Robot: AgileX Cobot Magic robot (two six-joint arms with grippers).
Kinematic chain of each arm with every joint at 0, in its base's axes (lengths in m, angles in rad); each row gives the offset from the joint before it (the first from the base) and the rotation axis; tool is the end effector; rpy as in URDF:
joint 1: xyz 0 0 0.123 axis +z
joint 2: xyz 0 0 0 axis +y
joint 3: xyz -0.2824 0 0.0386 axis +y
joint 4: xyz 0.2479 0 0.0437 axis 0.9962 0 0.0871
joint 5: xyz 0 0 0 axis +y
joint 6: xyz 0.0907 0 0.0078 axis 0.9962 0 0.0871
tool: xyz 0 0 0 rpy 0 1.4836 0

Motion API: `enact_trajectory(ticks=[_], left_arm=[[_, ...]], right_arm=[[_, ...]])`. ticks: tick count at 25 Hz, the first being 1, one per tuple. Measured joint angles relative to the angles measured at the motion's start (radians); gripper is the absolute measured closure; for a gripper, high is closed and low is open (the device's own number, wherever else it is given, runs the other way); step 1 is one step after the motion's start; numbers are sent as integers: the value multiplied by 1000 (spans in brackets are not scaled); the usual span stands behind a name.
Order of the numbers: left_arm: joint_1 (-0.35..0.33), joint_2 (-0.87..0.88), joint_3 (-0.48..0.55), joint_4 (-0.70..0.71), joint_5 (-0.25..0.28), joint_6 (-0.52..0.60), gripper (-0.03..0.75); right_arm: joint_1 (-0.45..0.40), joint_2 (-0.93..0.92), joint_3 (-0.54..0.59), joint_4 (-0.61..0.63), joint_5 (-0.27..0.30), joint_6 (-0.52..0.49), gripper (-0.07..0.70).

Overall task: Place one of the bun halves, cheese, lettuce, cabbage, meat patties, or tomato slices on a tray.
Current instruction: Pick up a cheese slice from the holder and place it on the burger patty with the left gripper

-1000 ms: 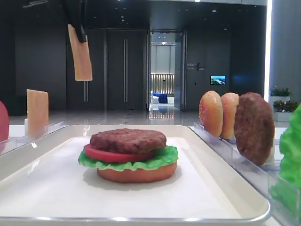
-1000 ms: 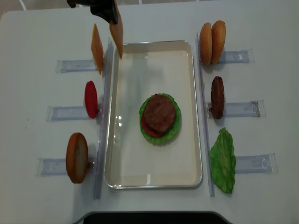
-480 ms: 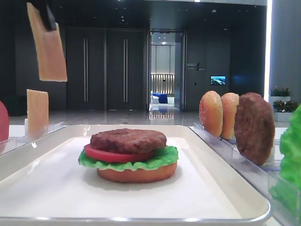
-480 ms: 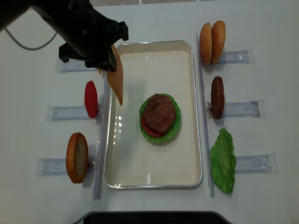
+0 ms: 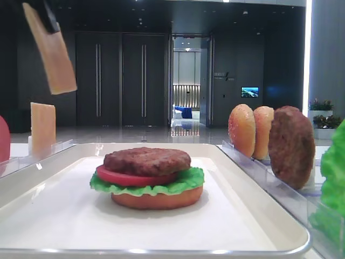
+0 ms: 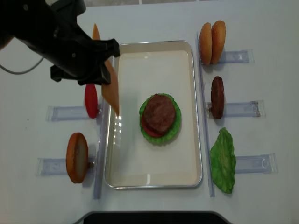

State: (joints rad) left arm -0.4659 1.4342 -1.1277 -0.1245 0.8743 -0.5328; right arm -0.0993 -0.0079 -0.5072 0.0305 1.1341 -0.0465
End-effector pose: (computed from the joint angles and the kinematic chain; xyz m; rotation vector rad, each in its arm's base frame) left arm 0.2562 -0.1385 0.2945 -0.1693 2.7357 -0.4575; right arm -0.0098 0.0035 0.2733 0.0524 2.1020 -0.0509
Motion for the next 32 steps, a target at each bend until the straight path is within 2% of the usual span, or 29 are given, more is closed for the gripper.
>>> enact_trajectory(ticks=[3,6,10,13,19,27,32], left_arm=[[0,6,0,-104,-92,72,694],[-3,45,0,-291,-129,232,694],[-10,104,0,-460,-138,390,694],[-10,126,0,-500,-139,457,694],[-10,174,0,-523,-139,515,694],[-10,249,0,-707,-161,675,694],[-10,274,13,-708,-155,693,694]], right_arm=[[0,0,0,0,0,0,92],[0,0,0,0,0,0,92],[0,0,0,0,0,0,92],[0,0,0,0,0,0,92],[0,0,0,0,0,0,92],[0,0,0,0,0,0,92],[0,0,0,0,0,0,92]])
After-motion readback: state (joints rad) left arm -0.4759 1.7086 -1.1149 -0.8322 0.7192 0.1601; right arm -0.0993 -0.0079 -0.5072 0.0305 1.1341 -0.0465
